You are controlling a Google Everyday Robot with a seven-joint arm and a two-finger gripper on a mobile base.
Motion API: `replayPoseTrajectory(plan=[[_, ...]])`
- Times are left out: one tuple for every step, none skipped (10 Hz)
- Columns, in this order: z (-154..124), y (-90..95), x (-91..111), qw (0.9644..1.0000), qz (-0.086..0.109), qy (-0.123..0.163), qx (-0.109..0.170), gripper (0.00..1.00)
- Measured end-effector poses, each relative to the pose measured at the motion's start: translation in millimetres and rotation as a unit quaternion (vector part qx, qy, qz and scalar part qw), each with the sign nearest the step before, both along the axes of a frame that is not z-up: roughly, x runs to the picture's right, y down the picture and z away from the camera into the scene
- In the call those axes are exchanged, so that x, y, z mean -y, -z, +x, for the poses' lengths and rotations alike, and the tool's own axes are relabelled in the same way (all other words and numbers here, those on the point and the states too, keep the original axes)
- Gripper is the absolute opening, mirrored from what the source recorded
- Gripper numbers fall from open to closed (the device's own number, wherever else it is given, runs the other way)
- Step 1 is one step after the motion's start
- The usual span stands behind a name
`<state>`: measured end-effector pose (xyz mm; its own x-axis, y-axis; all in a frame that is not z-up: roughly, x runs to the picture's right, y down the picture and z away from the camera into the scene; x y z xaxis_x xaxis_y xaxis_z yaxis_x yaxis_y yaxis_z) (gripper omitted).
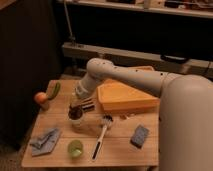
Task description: Place grapes in paper cup
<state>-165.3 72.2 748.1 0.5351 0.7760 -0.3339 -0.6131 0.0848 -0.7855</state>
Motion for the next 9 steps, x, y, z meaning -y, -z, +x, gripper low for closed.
replayPoseTrajectory(plan=[[0,-2.6,-1,1.0,-0.002,-0.002,-0.002,0.37],[-1,-5.3,-2,1.0,-0.004,-0.004,-0.004,0.47],[-2,-7.4,-3,1.0,-0.006,-0.004,-0.005,0.56],[-4,-9.0,-5,0.9999,-0.008,-0.004,-0.006,0.67],[-4,-10.9,-6,0.9999,-0.01,-0.003,-0.007,0.76],[-5,-12.1,-7,0.9999,-0.012,-0.002,-0.007,0.8],[-6,-11.9,-6,0.9999,-0.015,0.0,-0.006,0.8],[-8,-9.9,-1,0.9999,-0.015,0.003,-0.006,0.8],[-10,-5.3,6,0.9999,-0.012,0.005,-0.006,0.8]])
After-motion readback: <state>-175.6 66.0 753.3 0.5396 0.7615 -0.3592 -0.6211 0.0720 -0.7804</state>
